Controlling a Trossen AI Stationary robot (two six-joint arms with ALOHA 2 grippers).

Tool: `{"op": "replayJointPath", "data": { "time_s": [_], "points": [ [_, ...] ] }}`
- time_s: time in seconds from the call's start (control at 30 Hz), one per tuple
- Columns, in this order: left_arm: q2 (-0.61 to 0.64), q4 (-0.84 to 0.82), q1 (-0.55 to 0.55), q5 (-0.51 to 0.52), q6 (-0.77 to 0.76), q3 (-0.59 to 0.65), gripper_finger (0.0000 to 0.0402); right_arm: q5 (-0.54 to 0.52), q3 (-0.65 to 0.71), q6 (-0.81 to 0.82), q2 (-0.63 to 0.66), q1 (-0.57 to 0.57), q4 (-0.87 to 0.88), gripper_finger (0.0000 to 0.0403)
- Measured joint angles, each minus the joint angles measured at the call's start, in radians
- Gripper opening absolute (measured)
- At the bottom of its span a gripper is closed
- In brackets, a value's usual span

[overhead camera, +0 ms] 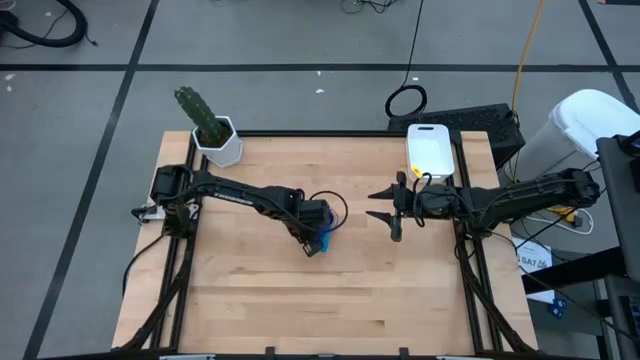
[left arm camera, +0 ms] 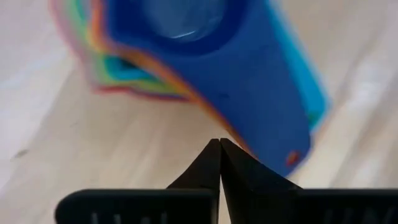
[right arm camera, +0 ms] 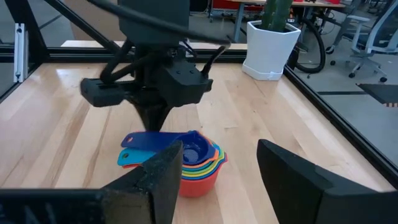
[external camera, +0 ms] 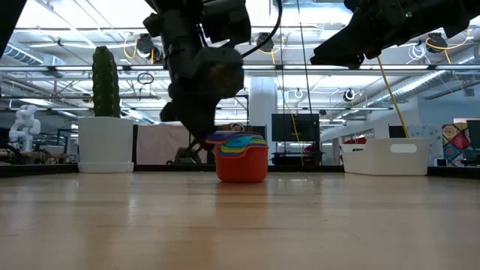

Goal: Nest measuring cups in basket
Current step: Adjust the stacked measuring cups on the table

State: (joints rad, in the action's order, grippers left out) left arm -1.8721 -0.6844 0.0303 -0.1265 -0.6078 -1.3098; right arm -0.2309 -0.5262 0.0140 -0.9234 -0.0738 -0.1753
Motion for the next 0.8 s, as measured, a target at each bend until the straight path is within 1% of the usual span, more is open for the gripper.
{"op": "replayJointPath", "data": {
  "time_s": [0.13, 0.4, 0.53, 0.63, 0.7, 0.8],
  "points": [
    [0.0, 0.035, 0.011, -0.021, 0.003, 0.0, 0.0017, 0.0, 0.0, 0.0, 0.0, 0.0, 0.0, 0.0199],
    [0.0, -0.022, 0.01, -0.021, 0.0, 0.0, 0.0005, 0.0, 0.0, 0.0, 0.0, 0.0, 0.0, 0.0199],
    [0.0, -0.013, 0.01, -0.03, -0.005, 0.0, 0.0023, 0.0, 0.0, 0.0, 0.0, 0.0, 0.0, 0.0199],
    [0.0, -0.026, 0.008, -0.076, -0.006, 0.0, 0.0036, 0.0, 0.0, 0.0, 0.0, 0.0, 0.0, 0.0199],
    [0.002, -0.06, 0.003, -0.111, -0.003, -0.001, 0.0043, 0.0, 0.0, 0.0, 0.0, 0.0, 0.0, 0.0199],
    [0.012, -0.14, -0.007, -0.116, -0.004, -0.001, 0.0048, 0.001, 0.0, 0.0, 0.0, 0.0, 0.0, 0.0199]
  ]
}}
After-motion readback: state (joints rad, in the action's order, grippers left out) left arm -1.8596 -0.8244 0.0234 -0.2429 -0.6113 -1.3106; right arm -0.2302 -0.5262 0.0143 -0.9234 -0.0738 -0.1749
